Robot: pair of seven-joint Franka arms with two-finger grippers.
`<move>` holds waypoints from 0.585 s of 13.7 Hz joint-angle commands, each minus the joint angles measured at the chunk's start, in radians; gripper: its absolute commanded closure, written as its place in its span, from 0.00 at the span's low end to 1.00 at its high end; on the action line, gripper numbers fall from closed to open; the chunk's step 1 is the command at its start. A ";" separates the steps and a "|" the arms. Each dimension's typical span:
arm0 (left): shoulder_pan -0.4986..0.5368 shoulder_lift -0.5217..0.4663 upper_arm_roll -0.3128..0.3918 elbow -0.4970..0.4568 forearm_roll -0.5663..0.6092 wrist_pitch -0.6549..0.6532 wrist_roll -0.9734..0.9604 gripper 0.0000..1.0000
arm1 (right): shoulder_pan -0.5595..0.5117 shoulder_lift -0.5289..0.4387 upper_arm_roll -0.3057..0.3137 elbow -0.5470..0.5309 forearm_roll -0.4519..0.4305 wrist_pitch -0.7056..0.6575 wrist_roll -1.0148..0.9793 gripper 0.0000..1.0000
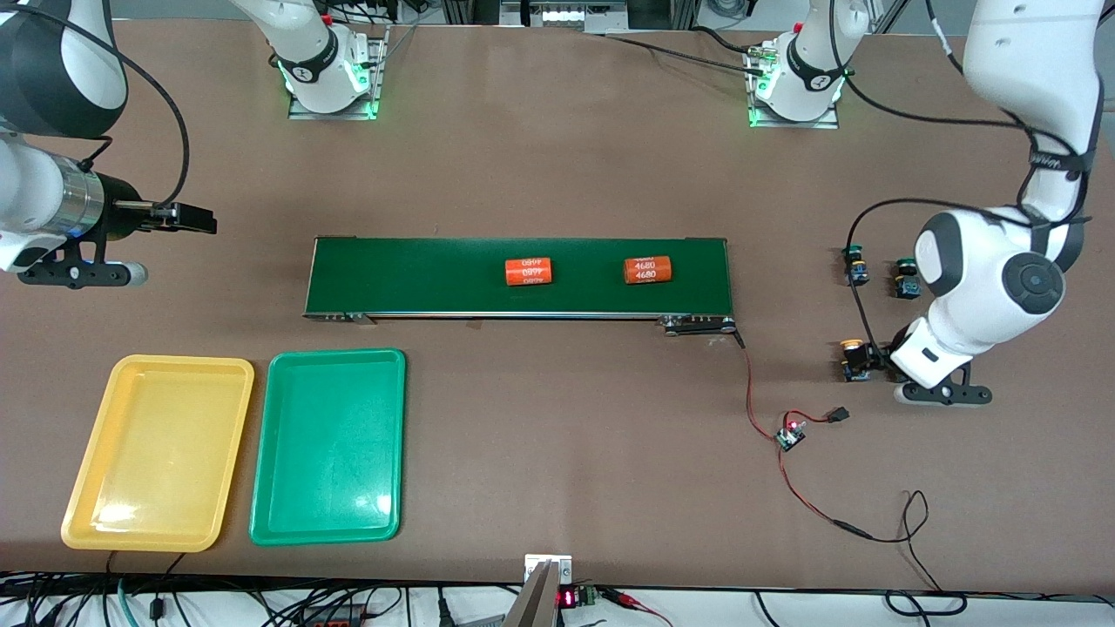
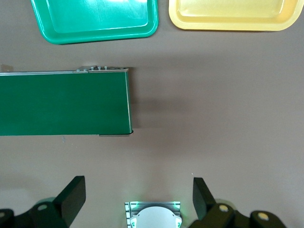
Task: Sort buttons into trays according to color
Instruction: 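Move the left gripper back and grasp a yellow-rimmed black button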
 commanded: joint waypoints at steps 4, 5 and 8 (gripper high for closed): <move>-0.011 0.112 0.013 0.015 -0.018 0.036 -0.001 0.00 | -0.006 -0.002 0.000 -0.002 0.015 -0.009 -0.016 0.00; -0.011 0.120 0.013 0.005 -0.018 0.036 0.001 0.00 | -0.006 0.004 0.001 0.001 0.015 -0.009 -0.016 0.00; -0.010 0.120 0.013 -0.006 -0.019 0.018 -0.016 0.31 | -0.004 0.004 0.001 0.001 0.015 -0.011 -0.016 0.00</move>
